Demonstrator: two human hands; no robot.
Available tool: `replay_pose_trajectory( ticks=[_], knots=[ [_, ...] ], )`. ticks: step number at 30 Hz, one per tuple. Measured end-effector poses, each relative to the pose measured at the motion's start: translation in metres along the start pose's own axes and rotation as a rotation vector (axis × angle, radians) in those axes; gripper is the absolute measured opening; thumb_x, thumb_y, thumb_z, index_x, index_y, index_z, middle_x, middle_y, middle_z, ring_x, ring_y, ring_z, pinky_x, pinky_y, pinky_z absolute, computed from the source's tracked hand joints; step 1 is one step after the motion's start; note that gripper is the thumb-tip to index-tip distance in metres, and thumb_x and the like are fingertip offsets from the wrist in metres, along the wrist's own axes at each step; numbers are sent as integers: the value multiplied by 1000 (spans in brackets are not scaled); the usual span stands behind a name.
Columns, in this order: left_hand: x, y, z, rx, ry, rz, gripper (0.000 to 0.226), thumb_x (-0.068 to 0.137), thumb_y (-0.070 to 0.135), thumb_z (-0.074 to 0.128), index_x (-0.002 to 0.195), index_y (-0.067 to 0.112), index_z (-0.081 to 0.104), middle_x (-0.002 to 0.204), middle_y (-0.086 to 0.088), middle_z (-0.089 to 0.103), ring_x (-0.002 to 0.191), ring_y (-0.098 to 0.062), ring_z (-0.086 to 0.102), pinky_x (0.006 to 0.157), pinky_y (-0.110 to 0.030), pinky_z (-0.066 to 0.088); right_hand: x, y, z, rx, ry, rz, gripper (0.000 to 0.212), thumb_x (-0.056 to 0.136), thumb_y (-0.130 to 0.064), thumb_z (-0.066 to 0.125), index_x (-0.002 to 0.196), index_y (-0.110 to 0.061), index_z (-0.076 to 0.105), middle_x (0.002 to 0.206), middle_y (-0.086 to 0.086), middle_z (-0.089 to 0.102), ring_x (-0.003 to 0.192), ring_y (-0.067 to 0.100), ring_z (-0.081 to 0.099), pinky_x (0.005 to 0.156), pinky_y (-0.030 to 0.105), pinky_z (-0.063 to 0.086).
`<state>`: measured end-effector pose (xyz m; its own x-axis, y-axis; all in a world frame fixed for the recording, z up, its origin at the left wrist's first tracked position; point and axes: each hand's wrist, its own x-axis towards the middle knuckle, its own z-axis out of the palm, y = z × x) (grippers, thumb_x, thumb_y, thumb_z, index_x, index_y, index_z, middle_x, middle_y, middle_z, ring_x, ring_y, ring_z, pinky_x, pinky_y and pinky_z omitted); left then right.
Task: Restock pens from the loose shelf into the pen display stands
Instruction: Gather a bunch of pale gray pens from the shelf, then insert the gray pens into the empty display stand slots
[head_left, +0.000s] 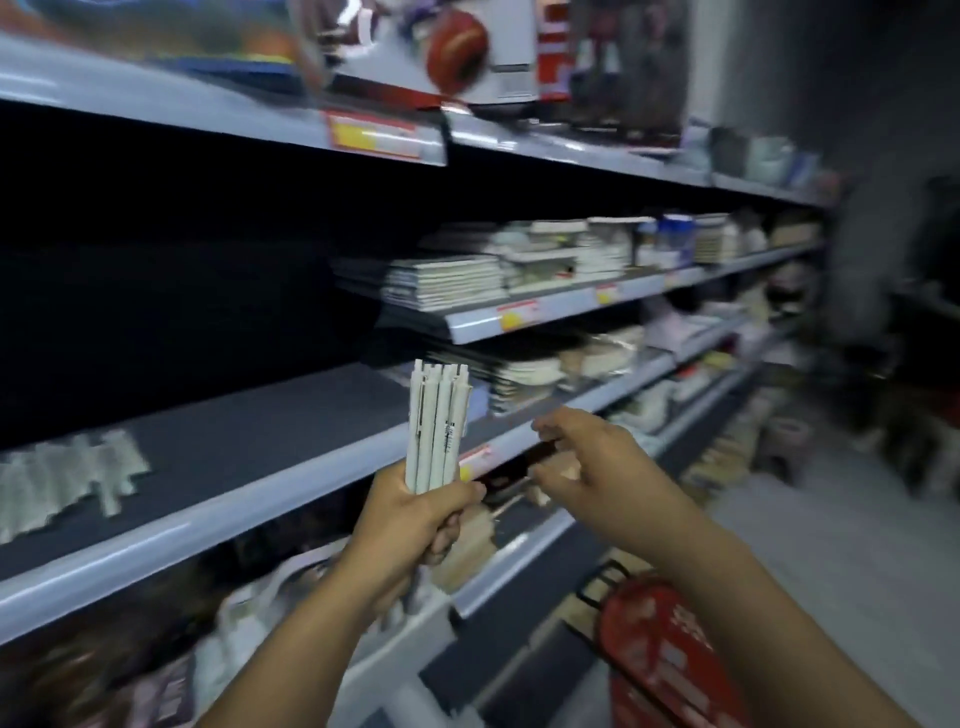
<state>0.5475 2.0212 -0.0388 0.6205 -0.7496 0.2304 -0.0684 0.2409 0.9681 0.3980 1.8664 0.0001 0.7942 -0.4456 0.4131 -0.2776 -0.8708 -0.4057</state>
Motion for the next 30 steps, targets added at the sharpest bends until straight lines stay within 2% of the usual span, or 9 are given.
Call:
replay_pose_trajectory(
  ticks=[2, 4, 7, 9, 13, 19, 25, 28, 30],
  knots=[
    [7, -12, 46, -63, -92, -34, 30, 81, 0, 75, 74, 9, 47, 55, -9, 38, 43, -14, 28, 47, -27, 16, -31, 31, -26, -71, -1, 70, 43, 97, -40, 62, 137, -27, 49, 134, -9, 54, 114, 13, 58, 93, 36, 52],
    [13, -24, 95, -96, -190, -48, 29, 87, -5, 69, 78, 8, 45, 56, -8, 35, 43, -13, 27, 46, -24, 17, -59, 62, -52, -157, 32, 138, 44, 99, -41, 59, 138, -26, 48, 135, -8, 53, 112, 14, 58, 93, 36, 51],
    [20, -44, 172, -124, -332, -73, 28, 87, -1, 72, 85, 8, 46, 56, -7, 34, 42, -13, 27, 42, -18, 21, -99, 112, -87, -278, 50, 248, 45, 100, -44, 55, 140, -27, 43, 134, -5, 51, 114, 18, 57, 88, 34, 50],
    [24, -56, 222, -140, -412, -94, 29, 87, 3, 74, 88, 9, 46, 55, -6, 34, 41, -13, 28, 40, -18, 24, -124, 147, -110, -336, 47, 319, 46, 101, -44, 54, 141, -26, 41, 135, -2, 51, 113, 22, 57, 89, 40, 53],
    [33, -77, 326, -162, -548, -136, 33, 88, 10, 76, 82, 11, 44, 57, -5, 34, 42, -14, 29, 40, -20, 25, -168, 220, -162, -391, 61, 440, 43, 102, -42, 53, 140, -25, 43, 138, -1, 50, 113, 23, 58, 92, 44, 52],
    [55, -102, 489, -209, -594, -256, 38, 82, 21, 80, 94, 12, 45, 63, -2, 40, 46, -14, 33, 42, -22, 21, -214, 352, -235, -437, 2, 522, 46, 101, -45, 53, 141, -25, 41, 135, 1, 52, 116, 25, 56, 91, 45, 52],
    [90, -134, 631, -250, -536, -370, 49, 73, 24, 91, 96, 8, 50, 60, -4, 44, 43, -14, 36, 39, -18, 27, -229, 487, -298, -398, 28, 561, 46, 100, -45, 53, 140, -26, 41, 137, -3, 51, 120, 22, 54, 92, 41, 50],
    [118, -157, 690, -274, -519, -408, 50, 74, 25, 87, 104, 8, 50, 62, -5, 43, 44, -14, 32, 40, -18, 27, -229, 554, -317, -342, 69, 590, 45, 100, -45, 53, 140, -27, 41, 135, -5, 52, 119, 19, 54, 92, 36, 50],
    [142, -176, 728, -292, -496, -425, 46, 74, 25, 83, 101, 7, 50, 62, -6, 44, 42, -14, 32, 39, -17, 26, -224, 600, -324, -325, 84, 608, 44, 100, -44, 53, 140, -27, 41, 132, -5, 53, 118, 19, 54, 91, 37, 51]
  ],
)
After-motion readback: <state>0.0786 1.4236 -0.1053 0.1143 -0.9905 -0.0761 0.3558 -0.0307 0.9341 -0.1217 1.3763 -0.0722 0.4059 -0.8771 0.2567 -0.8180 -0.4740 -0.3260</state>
